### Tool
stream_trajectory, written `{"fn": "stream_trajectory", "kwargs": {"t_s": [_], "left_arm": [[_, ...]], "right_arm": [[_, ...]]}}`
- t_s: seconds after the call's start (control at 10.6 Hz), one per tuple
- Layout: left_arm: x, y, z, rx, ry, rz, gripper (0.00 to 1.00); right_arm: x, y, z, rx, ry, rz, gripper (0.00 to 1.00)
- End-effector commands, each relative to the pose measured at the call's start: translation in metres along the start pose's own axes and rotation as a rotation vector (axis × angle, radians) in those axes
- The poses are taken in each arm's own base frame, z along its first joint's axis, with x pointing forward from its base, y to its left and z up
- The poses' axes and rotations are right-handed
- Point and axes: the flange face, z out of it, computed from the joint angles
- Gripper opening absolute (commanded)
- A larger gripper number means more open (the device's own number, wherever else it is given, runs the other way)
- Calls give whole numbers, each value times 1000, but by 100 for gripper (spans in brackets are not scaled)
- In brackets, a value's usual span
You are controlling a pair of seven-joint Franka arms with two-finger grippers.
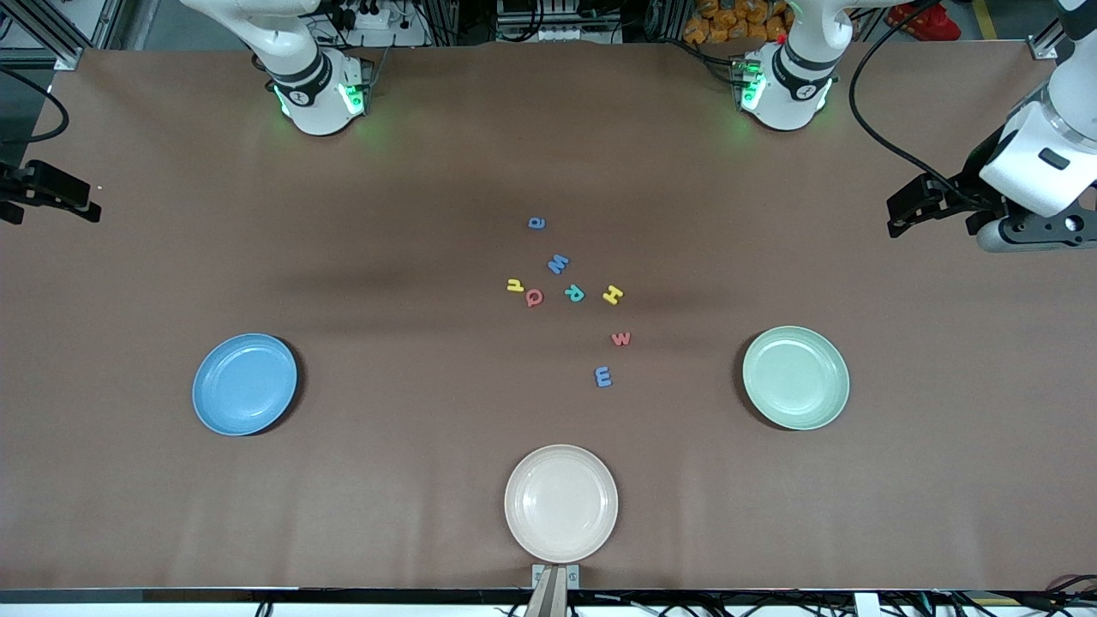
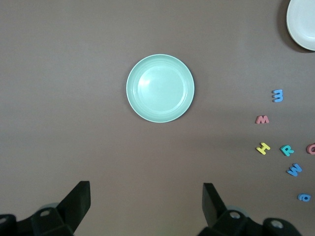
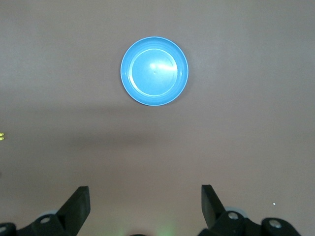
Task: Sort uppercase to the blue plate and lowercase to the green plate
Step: 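Reach the left gripper over the pink W letter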
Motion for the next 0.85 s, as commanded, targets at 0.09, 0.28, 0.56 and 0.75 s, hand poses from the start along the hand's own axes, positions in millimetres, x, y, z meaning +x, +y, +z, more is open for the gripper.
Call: {"fn": "stream_trajectory", "kwargs": {"t_s": [0.09, 0.28, 0.56, 0.75], "left_arm": [[-9, 2, -7, 6, 4, 14, 100], [-3, 31, 14, 17, -22, 73, 100], [-2, 101, 86, -1, -30, 145, 100], [-14, 147, 146, -15, -7, 107, 100]], "right_arm": [[-3, 1, -2, -1, 2, 0, 100], [-2, 0, -3, -2, 4, 0, 100], [-3, 1, -3, -1, 1, 0, 100], [-3, 2, -1, -1, -2, 3, 100]]}}
